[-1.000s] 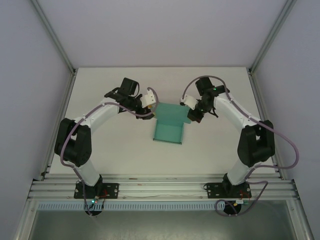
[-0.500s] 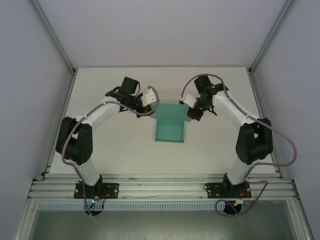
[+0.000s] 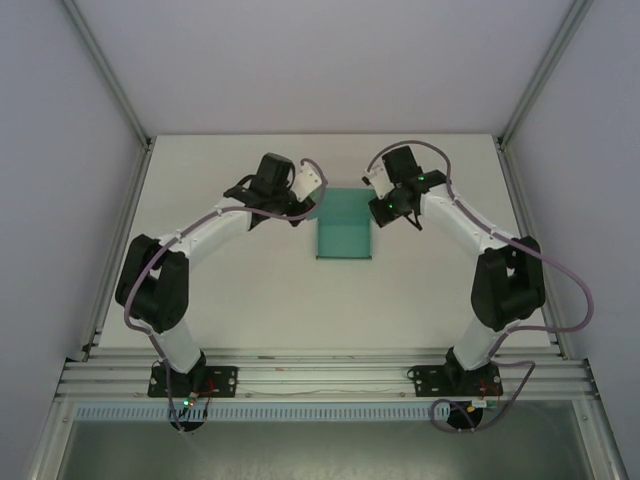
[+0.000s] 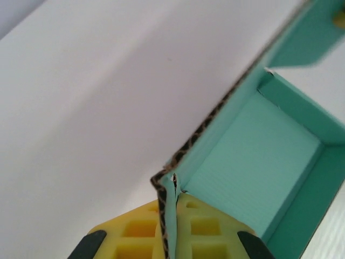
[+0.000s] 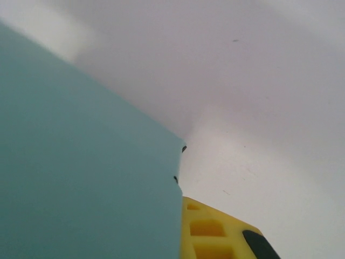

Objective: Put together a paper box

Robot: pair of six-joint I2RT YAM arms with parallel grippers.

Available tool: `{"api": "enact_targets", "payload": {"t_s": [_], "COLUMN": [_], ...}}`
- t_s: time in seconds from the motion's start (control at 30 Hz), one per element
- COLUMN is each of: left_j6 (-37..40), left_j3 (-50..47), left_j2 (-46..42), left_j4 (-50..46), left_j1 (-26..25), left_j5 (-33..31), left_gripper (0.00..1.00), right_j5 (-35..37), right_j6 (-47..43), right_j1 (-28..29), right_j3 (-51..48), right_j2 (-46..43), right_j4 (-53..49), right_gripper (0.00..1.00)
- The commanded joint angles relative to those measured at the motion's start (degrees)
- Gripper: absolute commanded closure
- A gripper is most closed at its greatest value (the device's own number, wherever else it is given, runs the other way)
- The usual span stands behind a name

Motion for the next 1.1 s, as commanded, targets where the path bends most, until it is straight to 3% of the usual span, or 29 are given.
{"api": "enact_targets", "payload": {"t_s": [0.0,0.07,0.17,0.33,0.63,0.83,1.07], "left_j6": [-21.5,-30.8,-40.1,-43.8,-48.2,-47.0,-45.0], "left_j3": [2.2,2.8,2.1,2.3,-6.4,-16.6,-25.3], "left_j2": [0.7,1.6,3.0,5.2,4.0,0.0,-4.3], "left_j4": [0.9,1.5,4.2,4.9,15.0,24.8,28.5], "left_j1": [-2.4,-3.0,-3.9,-6.1,-6.8,-8.1,-8.5], "left_j5": [-12.8,-13.4,-12.0,-15.0,-12.5,-10.2,-9.4], "left_gripper": [1.00,1.00,1.00,1.00,1.00,1.00,1.00], "right_j5": [7.7,11.0,8.7,11.4,13.1,15.9,20.1], "right_j6": [21.6,29.7,38.0,43.1,43.0,36.8,29.7], "right_j1": [4.7,5.5,6.0,7.8,10.0,13.0,14.5], "right_j3": [-1.0,-2.6,-5.1,-6.5,-9.9,-18.5,-30.4], "right_j2": [-3.8,-3.4,-1.9,1.1,2.0,-1.4,-7.1], "right_j4": [8.8,12.2,17.7,22.5,25.6,32.0,39.7], "right_gripper": [0.93,0.93,0.94,0.94,0.95,0.97,0.98]}}
